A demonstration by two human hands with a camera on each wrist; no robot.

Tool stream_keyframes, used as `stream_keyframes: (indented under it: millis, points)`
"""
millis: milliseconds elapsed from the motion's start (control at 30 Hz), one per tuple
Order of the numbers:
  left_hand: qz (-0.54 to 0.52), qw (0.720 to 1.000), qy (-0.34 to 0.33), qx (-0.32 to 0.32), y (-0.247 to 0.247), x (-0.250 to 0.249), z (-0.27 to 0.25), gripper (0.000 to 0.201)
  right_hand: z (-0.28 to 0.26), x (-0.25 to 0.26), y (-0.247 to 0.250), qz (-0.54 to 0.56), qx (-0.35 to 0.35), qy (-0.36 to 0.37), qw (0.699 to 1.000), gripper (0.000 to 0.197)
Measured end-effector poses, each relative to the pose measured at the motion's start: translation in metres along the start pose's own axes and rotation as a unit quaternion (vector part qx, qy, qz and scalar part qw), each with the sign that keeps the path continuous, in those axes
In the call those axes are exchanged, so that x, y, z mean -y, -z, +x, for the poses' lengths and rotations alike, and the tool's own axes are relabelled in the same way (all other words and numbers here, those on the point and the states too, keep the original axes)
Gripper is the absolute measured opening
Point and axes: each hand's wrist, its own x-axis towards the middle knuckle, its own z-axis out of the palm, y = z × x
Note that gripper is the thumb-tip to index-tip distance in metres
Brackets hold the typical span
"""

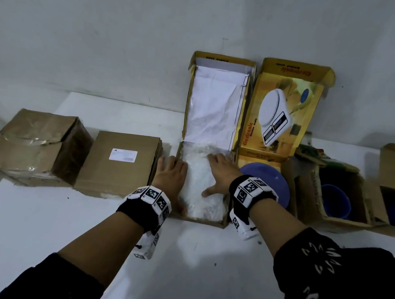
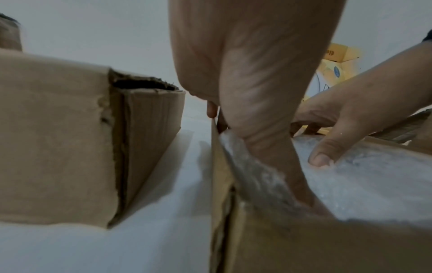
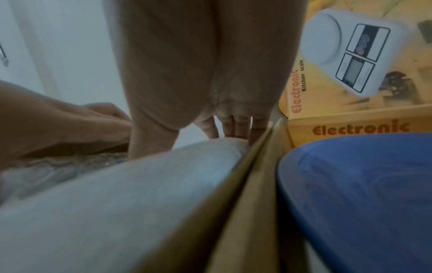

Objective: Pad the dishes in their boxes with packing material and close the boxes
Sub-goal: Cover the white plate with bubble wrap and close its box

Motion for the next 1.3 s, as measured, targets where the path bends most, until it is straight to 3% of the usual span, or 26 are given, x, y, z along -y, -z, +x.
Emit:
stream_keyframes:
  millis: [133, 300, 500, 633, 733, 933, 1133, 1300]
  points:
    - [0.044, 0.999, 0.005, 0.009, 0.008, -0.003, 0.004, 0.133, 0.004, -0.006, 0.002, -0.007, 0.013, 0.013, 1.000, 0.122]
    - [0.129, 0.991, -0.039, 0.019, 0.014, 0.001, 0.006, 0.134, 0.005, -0.005, 0.003, -0.058, -0.007, 0.019, 0.998, 0.118]
    - [0.091, 0.995, -0.046, 0.019, 0.016, 0.005, 0.011, 0.145, -0.005, -0.006, 0.007, -0.007, 0.032, 0.013, 0.999, 0.122]
    - [0.063, 0.997, -0.047, 0.004, 0.011, 0.009, 0.011, 0.138, -0.038, 0.000, 0.001, -0.053, -0.037, -0.001, 0.998, 0.098]
    - [0.055, 0.997, -0.055, -0.003, 0.009, 0.011, 0.010, 0.139, -0.054, 0.006, -0.012, -0.073, -0.029, -0.025, 0.997, 0.084]
    - [0.052, 0.995, -0.080, 0.007, 0.009, 0.019, 0.018, 0.140, -0.057, 0.013, -0.024, -0.132, -0.018, -0.084, 0.987, 0.099]
    - [0.058, 0.995, -0.078, 0.005, 0.006, 0.016, 0.020, 0.136, -0.053, 0.017, -0.029, -0.101, -0.023, -0.115, 0.988, 0.101]
    - [0.066, 0.995, -0.076, -0.016, 0.002, 0.015, 0.019, 0.138, -0.050, 0.009, -0.018, -0.054, 0.025, -0.098, 0.993, 0.098]
